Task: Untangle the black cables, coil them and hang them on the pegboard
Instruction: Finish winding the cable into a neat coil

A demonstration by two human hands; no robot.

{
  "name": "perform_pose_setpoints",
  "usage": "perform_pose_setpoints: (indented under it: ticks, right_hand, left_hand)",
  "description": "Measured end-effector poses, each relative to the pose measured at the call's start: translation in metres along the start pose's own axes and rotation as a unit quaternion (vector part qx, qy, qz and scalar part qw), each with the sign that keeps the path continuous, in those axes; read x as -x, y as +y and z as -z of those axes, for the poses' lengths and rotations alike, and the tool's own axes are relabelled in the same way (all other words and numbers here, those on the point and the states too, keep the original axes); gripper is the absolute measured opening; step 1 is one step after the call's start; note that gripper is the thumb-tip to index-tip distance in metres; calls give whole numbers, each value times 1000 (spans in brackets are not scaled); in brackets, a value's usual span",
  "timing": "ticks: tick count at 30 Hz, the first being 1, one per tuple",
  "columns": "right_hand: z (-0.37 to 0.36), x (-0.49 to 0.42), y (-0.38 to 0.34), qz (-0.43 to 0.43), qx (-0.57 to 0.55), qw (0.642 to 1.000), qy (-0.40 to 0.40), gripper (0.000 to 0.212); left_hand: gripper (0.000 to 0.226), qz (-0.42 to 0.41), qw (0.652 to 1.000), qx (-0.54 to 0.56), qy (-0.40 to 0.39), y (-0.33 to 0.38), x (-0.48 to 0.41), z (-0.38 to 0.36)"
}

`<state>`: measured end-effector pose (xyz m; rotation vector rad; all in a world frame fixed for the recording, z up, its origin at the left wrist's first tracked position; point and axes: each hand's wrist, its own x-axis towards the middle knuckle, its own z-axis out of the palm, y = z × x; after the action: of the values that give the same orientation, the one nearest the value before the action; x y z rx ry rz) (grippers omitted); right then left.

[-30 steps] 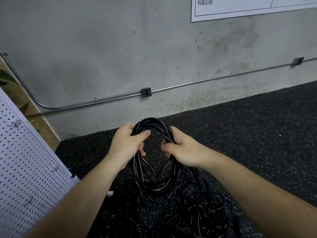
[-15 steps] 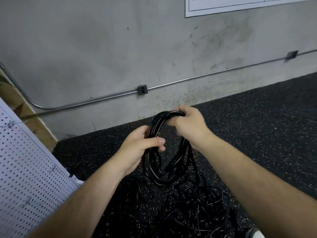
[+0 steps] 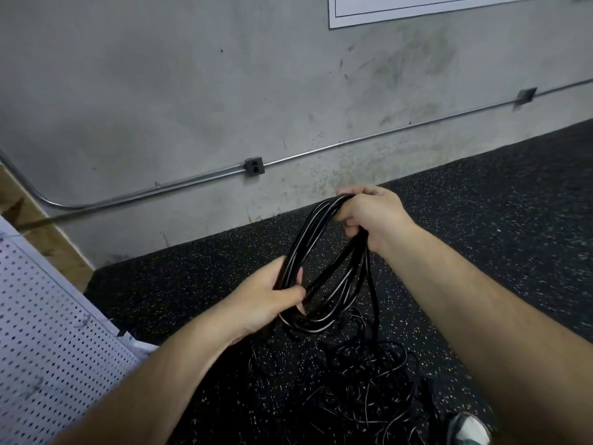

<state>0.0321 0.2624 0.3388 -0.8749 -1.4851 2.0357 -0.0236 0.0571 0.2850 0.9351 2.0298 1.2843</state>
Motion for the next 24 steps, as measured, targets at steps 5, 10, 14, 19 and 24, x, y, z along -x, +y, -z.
perform_pose_setpoints:
  ticks: [5, 10, 14, 19, 24]
  right_hand:
    - [-2, 3, -1, 7, -30, 999, -19, 40]
    - [-8, 11, -5, 11, -61, 997, -47, 46]
    - [-10, 14, -10, 11, -67, 995, -73, 53]
    - [-11, 14, -15, 34, -78, 991, -102, 52]
    - [-23, 21, -8, 27, -52, 986, -159, 48]
  left_hand:
    - [13, -42, 987, -137, 74, -4, 0, -13]
    - [32, -44, 984, -155, 78, -13, 1, -1]
    - [24, -98, 970, -188, 119, -15, 2, 5]
    - [27, -104, 986, -103, 79, -4, 8, -6]
    - [64, 39, 992, 105, -62, 6, 15, 10]
